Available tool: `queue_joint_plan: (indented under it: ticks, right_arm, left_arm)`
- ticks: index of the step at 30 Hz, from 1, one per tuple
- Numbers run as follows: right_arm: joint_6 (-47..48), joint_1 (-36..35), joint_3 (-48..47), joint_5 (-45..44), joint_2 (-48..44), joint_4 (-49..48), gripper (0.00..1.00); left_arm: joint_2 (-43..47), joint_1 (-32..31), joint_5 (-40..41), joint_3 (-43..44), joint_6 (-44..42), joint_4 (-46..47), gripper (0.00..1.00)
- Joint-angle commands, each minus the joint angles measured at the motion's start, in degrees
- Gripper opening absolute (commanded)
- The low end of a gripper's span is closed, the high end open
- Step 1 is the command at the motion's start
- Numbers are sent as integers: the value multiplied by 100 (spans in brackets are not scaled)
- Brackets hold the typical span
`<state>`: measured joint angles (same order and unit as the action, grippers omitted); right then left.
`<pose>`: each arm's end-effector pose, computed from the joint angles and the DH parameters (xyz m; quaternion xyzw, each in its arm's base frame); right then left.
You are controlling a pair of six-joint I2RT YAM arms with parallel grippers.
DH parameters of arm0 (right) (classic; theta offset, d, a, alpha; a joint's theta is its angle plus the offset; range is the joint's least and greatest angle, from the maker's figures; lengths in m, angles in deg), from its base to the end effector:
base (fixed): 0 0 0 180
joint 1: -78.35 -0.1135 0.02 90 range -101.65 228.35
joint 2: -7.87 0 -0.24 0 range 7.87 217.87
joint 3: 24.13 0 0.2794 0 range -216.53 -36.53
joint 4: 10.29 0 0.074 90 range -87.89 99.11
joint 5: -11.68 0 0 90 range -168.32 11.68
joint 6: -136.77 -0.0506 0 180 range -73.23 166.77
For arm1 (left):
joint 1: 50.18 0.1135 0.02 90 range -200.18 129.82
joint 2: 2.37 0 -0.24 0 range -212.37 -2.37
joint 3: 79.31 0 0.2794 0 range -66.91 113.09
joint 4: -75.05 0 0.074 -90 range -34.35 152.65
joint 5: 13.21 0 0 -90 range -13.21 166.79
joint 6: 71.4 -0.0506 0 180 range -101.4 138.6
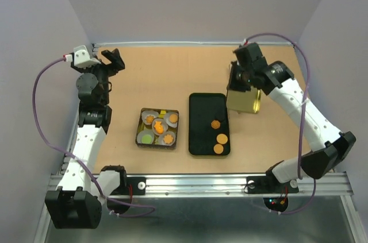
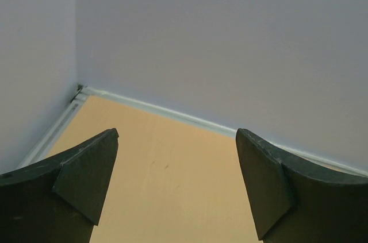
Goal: Pack the cookies
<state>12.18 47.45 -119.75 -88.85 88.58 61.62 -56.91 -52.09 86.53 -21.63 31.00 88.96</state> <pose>0.2782 0.1557 0.3185 0.0568 0.9534 0.0790 0.2855 0.2783 -0.0007 0.3606 -0.1221 0.5836 -0.0497 0.8013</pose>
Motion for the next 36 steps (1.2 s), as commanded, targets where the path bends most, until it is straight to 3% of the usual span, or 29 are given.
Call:
queue_joint_plan:
  ticks: [1,5,6,11,12,14,17,21,23,25,29,36]
  right_arm:
    - [392,-48,-1983,497,313,-709,1]
    - [85,-48,-2392,1455,446,-2422,0]
    - [-203,-48,-2218,1874,376,-3462,0]
    - [-1337,-48,-1217,2685,-54,-6797,0]
    - [-1514,-48,-953,2765,-255,-8082,0]
    - [-2101,100,-389,2828,-397,-8909,0]
    - [-2918,355,110,3239,-468,-10075,0]
    - [-4051,584,927,3539,-390,-11836,0]
    - [-4815,689,1272,3505,-293,-12951,0]
    - [-5179,734,1588,3347,-117,-13934,0]
    - [-5532,743,1292,3583,313,-14588,1]
    - [-6033,743,782,3882,1078,-15530,0]
  left_arm:
    - [41,-37,-1208,771,341,68,94]
    - [5,-37,-2131,948,745,287,94]
    - [-30,-29,-2604,939,946,496,94]
    - [-197,-11,-3723,974,1983,1165,94]
    - [-258,-2,-4021,974,2394,1445,94]
    - [-320,7,-4268,913,2923,1859,94]
    - [-592,7,-4689,712,4460,3097,93]
    - [-1267,-2,-4859,272,6929,5588,86]
    - [-1357,-28,-4806,131,7589,6043,84]
    - [-1209,-55,-4710,104,7575,5618,84]
    - [-1014,-134,-4858,253,7399,4946,88]
    - [-1532,-775,-4630,-89,9050,6421,88]
